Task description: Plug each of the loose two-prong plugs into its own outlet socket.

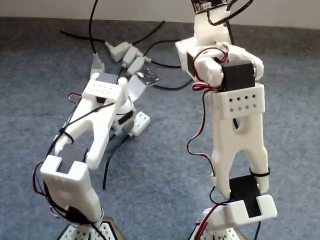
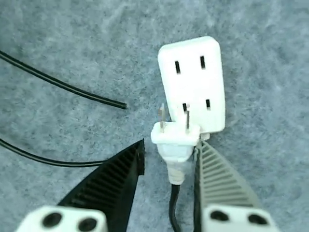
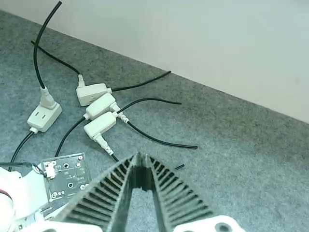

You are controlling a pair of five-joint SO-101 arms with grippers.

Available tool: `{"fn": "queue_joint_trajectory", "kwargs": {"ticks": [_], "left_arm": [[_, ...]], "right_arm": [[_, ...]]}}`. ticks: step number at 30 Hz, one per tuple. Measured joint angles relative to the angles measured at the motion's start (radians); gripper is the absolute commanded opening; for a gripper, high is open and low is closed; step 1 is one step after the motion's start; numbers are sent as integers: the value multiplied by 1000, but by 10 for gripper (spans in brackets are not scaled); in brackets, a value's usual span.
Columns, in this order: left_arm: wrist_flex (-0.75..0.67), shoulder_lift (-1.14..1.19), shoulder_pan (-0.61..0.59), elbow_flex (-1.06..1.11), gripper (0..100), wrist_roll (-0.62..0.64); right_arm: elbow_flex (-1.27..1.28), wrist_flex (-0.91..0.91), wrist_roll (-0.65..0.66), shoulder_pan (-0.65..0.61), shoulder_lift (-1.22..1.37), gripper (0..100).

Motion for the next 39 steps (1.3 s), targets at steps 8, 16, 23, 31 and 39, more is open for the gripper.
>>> {"fn": "queue_joint_trajectory", "kwargs": {"ticks": [8, 16, 23, 31, 39], "left_arm": [[-18, 25, 0, -2, 33, 52], [-26, 135, -35, -52, 106, 63], [-25, 147, -38, -49, 108, 87], [20, 52, -35, -48, 109, 89], [29, -17, -32, -14, 109, 120]], "right_arm": [[0, 0, 0, 0, 0, 7], [0, 0, 0, 0, 0, 7], [0, 0, 0, 0, 0, 7], [0, 0, 0, 0, 0, 7], [0, 0, 0, 0, 0, 7]]}}
